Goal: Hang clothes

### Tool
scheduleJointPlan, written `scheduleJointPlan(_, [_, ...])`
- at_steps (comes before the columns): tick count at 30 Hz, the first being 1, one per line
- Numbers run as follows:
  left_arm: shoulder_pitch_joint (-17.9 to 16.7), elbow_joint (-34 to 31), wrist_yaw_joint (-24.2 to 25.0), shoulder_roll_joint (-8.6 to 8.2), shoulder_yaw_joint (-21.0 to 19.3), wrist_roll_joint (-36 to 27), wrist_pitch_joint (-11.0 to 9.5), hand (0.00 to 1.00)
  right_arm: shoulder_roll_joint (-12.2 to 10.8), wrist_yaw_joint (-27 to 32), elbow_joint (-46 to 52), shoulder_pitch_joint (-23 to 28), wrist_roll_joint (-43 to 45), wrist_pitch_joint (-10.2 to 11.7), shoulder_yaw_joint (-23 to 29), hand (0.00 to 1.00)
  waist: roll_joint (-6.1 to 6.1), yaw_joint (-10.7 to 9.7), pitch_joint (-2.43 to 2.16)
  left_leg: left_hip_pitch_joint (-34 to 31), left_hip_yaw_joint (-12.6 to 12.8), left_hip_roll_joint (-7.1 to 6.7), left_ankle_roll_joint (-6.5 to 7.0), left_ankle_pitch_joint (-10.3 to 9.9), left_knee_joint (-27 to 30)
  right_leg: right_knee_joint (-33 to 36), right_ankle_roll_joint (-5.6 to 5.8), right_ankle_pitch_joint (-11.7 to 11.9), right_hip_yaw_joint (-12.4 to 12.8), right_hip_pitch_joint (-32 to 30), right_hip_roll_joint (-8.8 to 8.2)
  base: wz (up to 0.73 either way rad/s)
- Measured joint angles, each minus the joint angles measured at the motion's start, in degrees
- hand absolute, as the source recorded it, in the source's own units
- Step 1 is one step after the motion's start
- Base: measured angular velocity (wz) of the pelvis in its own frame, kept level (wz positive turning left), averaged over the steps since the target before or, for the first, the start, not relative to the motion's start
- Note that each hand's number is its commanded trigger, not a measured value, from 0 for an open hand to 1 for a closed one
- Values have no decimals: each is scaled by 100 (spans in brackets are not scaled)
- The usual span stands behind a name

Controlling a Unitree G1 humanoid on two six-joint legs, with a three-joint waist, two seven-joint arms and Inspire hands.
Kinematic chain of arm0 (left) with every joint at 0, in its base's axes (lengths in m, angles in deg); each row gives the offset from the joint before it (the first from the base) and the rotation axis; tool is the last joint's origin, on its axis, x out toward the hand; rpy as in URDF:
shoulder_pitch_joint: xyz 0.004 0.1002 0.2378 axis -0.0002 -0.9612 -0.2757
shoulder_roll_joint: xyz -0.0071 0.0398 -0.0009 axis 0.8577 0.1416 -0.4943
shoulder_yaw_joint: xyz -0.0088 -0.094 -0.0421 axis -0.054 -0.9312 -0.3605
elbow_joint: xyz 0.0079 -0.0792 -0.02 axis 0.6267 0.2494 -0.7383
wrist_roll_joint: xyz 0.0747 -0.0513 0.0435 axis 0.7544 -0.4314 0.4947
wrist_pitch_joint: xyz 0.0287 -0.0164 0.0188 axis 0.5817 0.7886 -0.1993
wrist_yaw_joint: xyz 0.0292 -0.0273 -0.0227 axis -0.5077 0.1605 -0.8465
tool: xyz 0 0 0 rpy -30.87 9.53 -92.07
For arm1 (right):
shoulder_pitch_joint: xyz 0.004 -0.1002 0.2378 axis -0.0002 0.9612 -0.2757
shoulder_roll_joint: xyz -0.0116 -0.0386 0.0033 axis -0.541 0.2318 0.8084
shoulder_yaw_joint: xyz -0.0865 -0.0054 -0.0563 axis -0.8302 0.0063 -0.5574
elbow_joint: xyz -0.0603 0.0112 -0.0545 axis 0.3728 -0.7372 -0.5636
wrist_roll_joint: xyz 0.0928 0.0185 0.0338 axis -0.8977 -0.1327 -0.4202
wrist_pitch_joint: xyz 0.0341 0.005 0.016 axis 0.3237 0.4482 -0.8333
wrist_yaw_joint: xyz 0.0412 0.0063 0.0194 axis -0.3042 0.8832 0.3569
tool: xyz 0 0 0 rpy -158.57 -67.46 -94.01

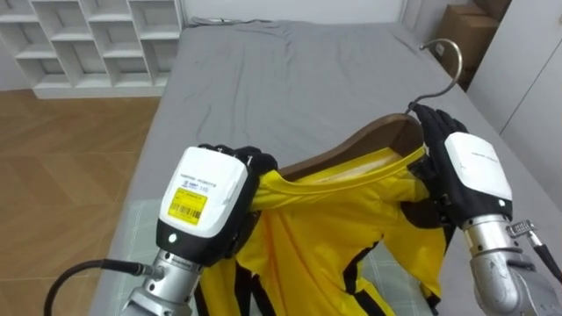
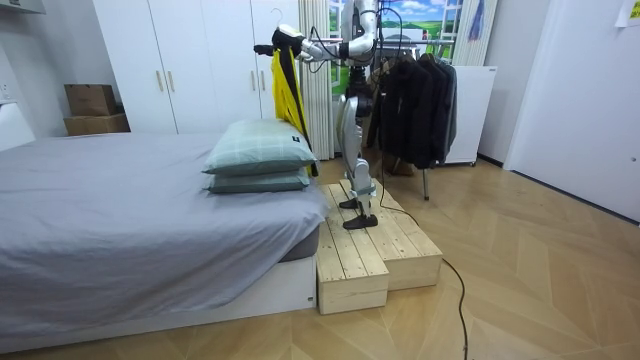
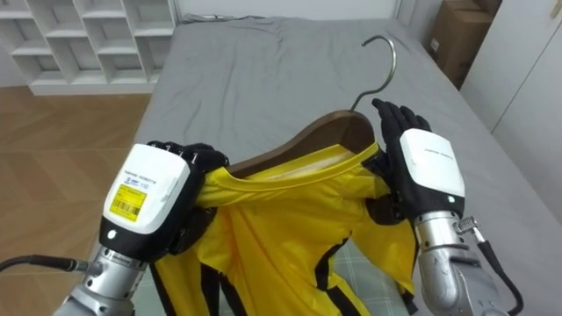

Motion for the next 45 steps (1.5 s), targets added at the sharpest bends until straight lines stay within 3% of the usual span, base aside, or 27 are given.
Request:
scheduleJointPlan(1, [0,0,4,4,0,0,0,100,0,-1,0,0,0,0,0,9,-2,0,0,0,-4,0,0,0,2,0,0,0,-4,3,0,0])
scheduleJointPlan(2, [7,0,12,3,0,0,0,100,0,-2,0,0,-4,0,0,56,-3,-1,0,-1,-6,1,0,0,12,0,0,0,-4,7,1,0])
scheduleJointPlan(3, [17,0,15,3,0,1,0,100,1,-2,0,0,-6,0,0,56,-3,-1,-1,-1,-9,1,0,0,17,0,0,0,-5,11,1,0])
scheduleJointPlan(4, [21,0,15,4,0,1,0,100,1,-2,0,0,-7,0,0,95,-2,-1,-1,-1,-9,1,0,0,18,0,0,0,-5,12,1,0])
scheduleJointPlan(5, [24,0,16,5,0,1,0,100,2,-2,0,0,-7,0,1,100,-2,-1,-1,-1,-10,2,0,0,20,0,0,1,-6,15,2,0])
scheduleJointPlan(23, [62,0,137,-27,-51,-1,7,100,9,-241,-387,-18,-276,0,78,100,0,3,-3,44,-11,-1,0,0,37,-4,-7,4,34,67,5,0])
scheduleJointPlan(30, [64,0,168,-219,-367,-107,217,100,17,-270,-361,-18,-411,222,79,100,-4,-15,-5,43,-13,4,0,0,33,-3,-7,4,19,68,6,0])
scheduleJointPlan(45, [63,0,173,-230,-371,-125,221,100,17,-271,-371,-18,-421,267,74,100,-3,-36,-6,54,-7,2,0,0,40,-1,-9,6,60,76,4,0])
